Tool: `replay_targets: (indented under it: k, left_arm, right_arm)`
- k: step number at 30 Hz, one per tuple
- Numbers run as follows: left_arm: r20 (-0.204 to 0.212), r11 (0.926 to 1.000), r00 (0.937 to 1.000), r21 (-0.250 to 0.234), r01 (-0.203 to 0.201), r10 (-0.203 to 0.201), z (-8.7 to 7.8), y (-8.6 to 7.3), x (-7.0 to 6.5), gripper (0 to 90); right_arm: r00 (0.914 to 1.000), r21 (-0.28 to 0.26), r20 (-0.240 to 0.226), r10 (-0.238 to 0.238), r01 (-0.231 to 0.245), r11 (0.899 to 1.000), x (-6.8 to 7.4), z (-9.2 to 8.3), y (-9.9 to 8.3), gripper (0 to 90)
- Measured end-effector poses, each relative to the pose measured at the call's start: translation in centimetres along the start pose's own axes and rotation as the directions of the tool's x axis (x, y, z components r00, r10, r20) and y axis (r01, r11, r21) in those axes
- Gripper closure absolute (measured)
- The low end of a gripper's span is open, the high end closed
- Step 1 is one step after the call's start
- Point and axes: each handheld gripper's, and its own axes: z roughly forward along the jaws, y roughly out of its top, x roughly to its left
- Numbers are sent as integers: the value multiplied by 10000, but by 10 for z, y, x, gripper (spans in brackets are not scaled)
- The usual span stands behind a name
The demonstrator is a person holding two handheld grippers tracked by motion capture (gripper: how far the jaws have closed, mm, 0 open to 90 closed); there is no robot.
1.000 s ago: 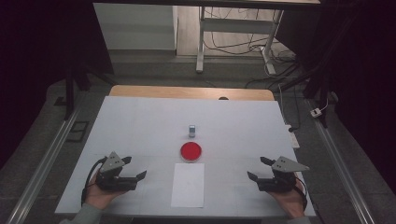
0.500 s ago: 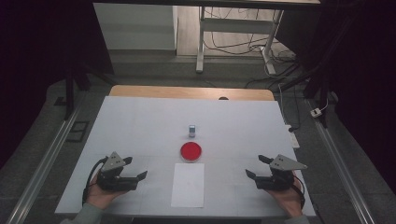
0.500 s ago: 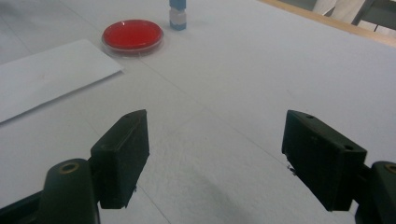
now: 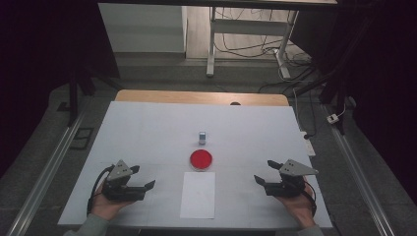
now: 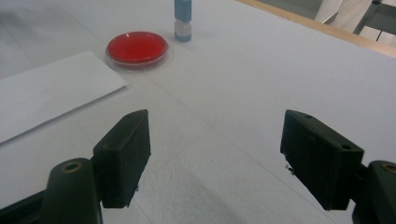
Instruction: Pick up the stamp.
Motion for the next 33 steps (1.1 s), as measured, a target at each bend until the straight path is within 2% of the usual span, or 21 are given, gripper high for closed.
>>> replay_targets:
  k: [5, 16, 22, 33]
  left_arm:
    - [34, 10000, 10000, -16, 85, -85, 1, 0, 1, 195]
    - [13, 9999, 9999, 84, 145, -146, 4, 1, 2, 196]
    - [64, 9998, 9999, 136, 152, -153, 6, 0, 3, 196]
    - [67, 9999, 9999, 131, 74, -75, 6, 1, 2, 197]
  right_arm:
    - [10000, -202, -41, -16, 15, 9998, 2, 7, 7, 250]
    - [9998, -233, -200, 19, -24, 9997, 6, 17, 19, 256]
    - [9990, -155, -393, -191, 185, 9997, 10, 34, 28, 264]
    - [9975, -241, -640, -313, 298, 9993, 16, 53, 42, 275]
